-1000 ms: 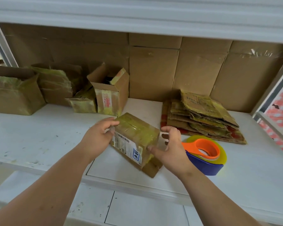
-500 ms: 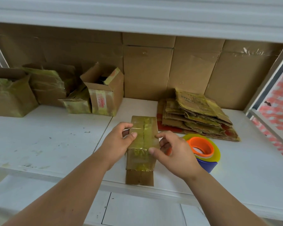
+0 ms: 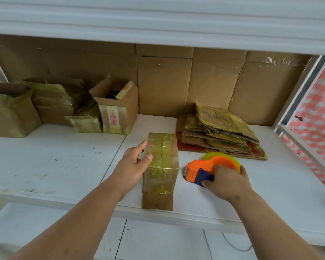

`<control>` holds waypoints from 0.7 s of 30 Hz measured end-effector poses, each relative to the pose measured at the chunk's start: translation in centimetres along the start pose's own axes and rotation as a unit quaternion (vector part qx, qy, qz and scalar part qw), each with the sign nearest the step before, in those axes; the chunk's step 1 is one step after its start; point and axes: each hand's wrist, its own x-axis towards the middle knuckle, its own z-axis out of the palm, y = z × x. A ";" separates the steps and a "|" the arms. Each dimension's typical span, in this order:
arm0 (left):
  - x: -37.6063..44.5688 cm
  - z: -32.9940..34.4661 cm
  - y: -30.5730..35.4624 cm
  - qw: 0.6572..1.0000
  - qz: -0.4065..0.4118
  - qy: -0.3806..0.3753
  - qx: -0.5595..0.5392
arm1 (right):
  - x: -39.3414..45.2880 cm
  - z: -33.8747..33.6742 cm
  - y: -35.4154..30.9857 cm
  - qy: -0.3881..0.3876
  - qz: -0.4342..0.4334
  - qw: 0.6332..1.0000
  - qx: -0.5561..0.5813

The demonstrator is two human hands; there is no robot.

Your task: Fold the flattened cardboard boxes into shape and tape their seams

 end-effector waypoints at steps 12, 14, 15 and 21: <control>-0.6 -0.7 3.3 0.987 0.071 0.099 0.104 | -2.9 -2.1 1.5 0.101 -0.091 0.908 0.397; -0.7 -0.5 4.8 0.987 0.093 0.082 0.097 | -4.1 -2.8 1.3 0.080 -0.122 0.871 0.469; -0.8 -0.3 5.4 0.988 0.105 0.068 0.095 | -4.5 -3.1 1.3 0.078 -0.136 0.865 0.477; -1.5 0.8 8.2 0.992 0.101 -0.072 0.000 | -6.0 -4.3 1.3 0.065 -0.181 0.871 0.452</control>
